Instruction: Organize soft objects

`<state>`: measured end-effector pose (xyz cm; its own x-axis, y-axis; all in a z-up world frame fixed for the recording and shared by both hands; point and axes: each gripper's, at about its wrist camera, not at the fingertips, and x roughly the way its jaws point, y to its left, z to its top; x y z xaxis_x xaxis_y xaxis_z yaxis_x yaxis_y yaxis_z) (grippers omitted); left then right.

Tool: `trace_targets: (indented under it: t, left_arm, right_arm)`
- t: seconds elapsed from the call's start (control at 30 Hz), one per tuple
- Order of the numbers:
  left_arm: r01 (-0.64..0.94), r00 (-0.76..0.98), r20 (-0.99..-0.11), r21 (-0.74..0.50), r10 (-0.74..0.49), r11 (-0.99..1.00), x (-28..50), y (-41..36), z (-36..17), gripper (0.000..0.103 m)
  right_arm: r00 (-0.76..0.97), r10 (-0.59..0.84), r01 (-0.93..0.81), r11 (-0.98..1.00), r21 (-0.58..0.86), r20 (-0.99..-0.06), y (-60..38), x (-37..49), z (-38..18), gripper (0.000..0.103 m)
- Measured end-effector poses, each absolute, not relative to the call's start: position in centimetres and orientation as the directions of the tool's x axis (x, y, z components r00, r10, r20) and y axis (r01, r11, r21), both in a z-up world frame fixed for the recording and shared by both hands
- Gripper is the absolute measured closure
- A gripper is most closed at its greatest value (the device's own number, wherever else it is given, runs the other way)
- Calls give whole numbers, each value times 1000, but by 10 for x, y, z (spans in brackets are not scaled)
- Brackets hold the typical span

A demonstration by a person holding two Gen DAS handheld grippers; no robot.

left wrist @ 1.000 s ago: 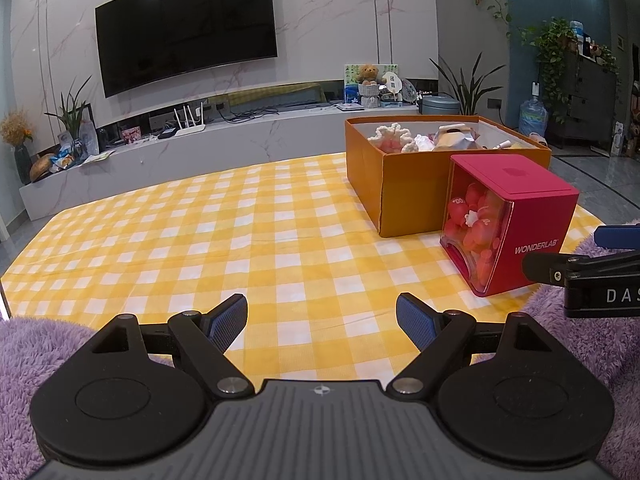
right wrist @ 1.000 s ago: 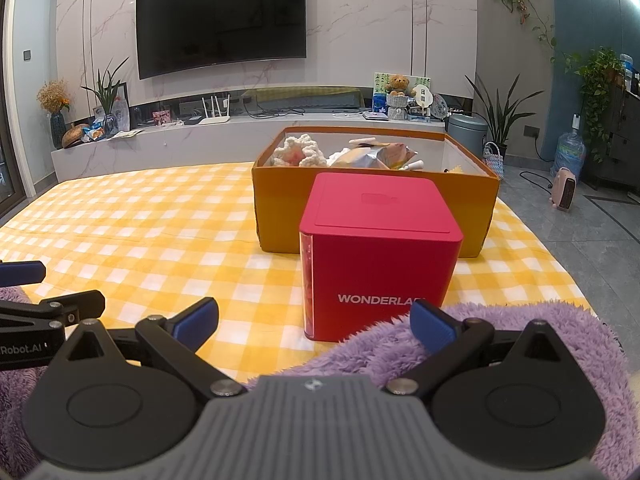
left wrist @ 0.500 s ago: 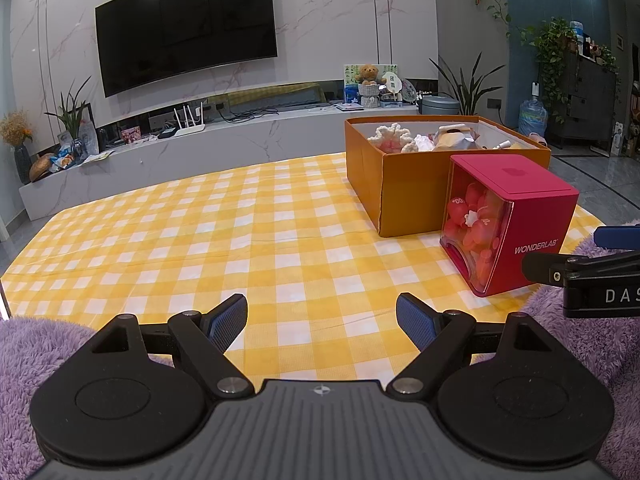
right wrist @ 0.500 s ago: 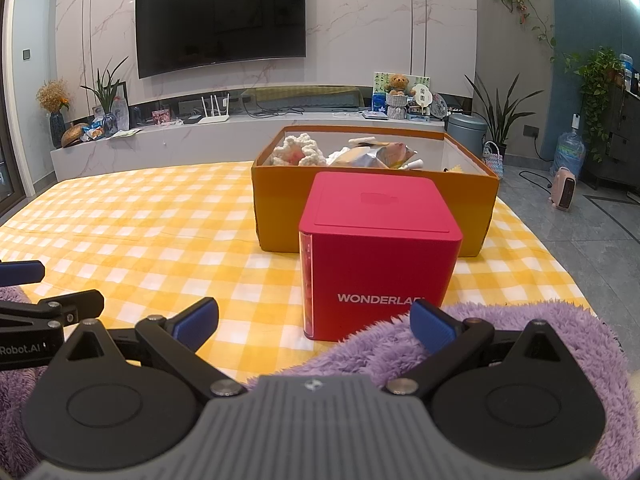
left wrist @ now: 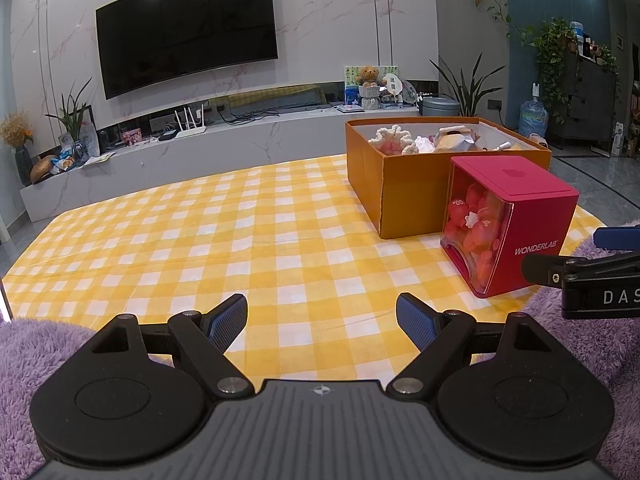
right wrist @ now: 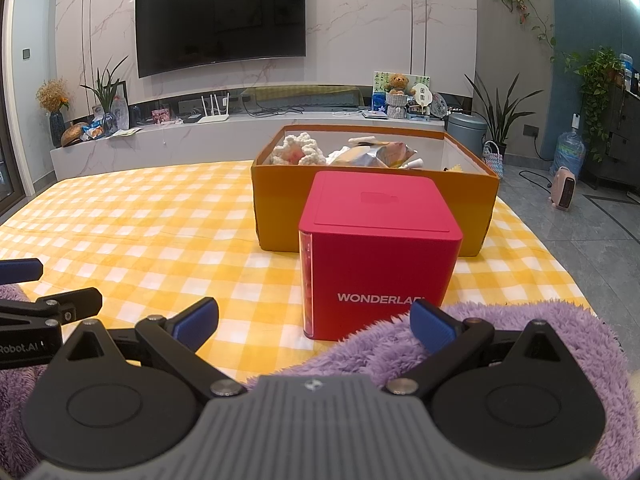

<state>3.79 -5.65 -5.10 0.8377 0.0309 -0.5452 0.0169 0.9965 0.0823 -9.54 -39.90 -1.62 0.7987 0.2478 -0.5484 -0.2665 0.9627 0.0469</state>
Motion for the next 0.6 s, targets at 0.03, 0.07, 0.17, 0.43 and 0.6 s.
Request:
trace_targets:
  t: [0.03,0.07,0.17,0.43,0.6]
  left_arm:
    - [17,838,-545,82,31,997,38,-56,-51,4]
    - [17,838,-545,82,31,996,38,-56,-51,4]
    - [15,837,-547,78,30,997,38,-55,-50,4]
    - [13,837,-546,70,28,997,38,-53,-50,4]
    - [9,838,-545,68,30,998,38,-50,-51,4]
  right_arm:
    - [799,248,-266,963,47,-548,-399,-95,-16,3]
    - [799,248,-266,963,47,-548,-399,-95,-16,3]
    - [799,248,-266,963,47,-548,-399,-95,-16,3]
    - [798,247,-266,963,46,-549,-399,-95,-16,3]
    - [798,247,-266,963,45,-550,-399,-95,-16,3]
